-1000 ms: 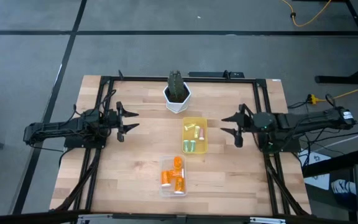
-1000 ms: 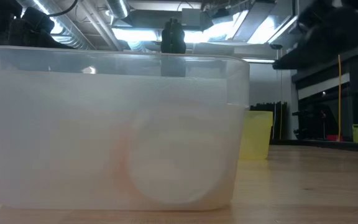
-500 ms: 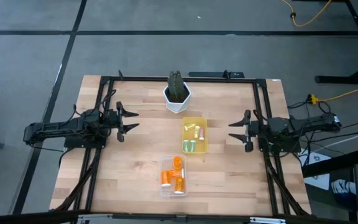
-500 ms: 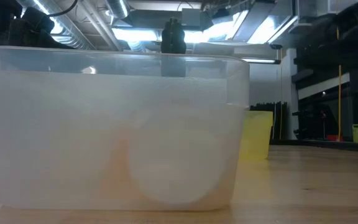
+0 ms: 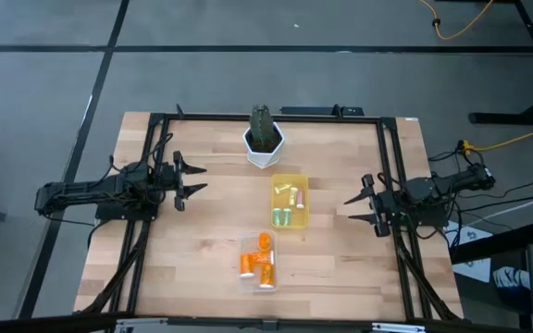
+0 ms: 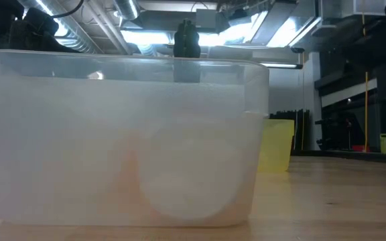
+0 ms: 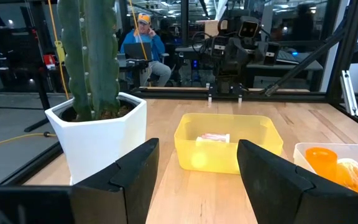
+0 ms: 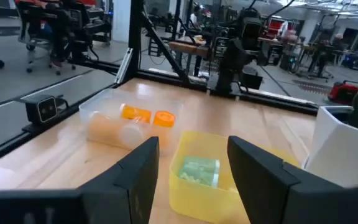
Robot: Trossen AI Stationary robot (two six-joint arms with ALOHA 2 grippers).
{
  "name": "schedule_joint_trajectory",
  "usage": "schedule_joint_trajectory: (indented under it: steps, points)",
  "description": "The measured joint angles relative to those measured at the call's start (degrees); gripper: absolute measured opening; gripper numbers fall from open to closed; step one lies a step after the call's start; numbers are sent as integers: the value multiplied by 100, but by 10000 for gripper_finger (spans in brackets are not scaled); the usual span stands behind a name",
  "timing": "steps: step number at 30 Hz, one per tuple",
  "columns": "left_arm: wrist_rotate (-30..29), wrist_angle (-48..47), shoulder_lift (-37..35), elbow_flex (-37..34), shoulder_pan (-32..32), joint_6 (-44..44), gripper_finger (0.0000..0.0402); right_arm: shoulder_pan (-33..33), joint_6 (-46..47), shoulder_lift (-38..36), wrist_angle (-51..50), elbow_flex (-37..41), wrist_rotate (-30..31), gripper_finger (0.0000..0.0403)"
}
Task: Pick and place medicine bottles into bin by pill shape (circle, oval)
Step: Return to Home Position
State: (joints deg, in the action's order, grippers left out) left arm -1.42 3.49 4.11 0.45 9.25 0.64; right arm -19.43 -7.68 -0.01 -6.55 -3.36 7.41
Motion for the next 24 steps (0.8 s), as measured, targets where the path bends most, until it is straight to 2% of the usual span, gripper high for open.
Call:
schedule_joint_trajectory:
  steps: [4,7,10,24]
  points:
    - [-1,0,1,-1,1,0,212,-59,-11,0,118,32,-8,194]
    - [0,0,1,0,1,0,212,-148,-30,0,886,301,-185,194]
    - [-1,-2,-1,-1,1,1,212,-210,-71,0,943,297,-409,194]
    - [0,0,-1,-1,1,1,212,-226,-20,50,855,297,-454,194]
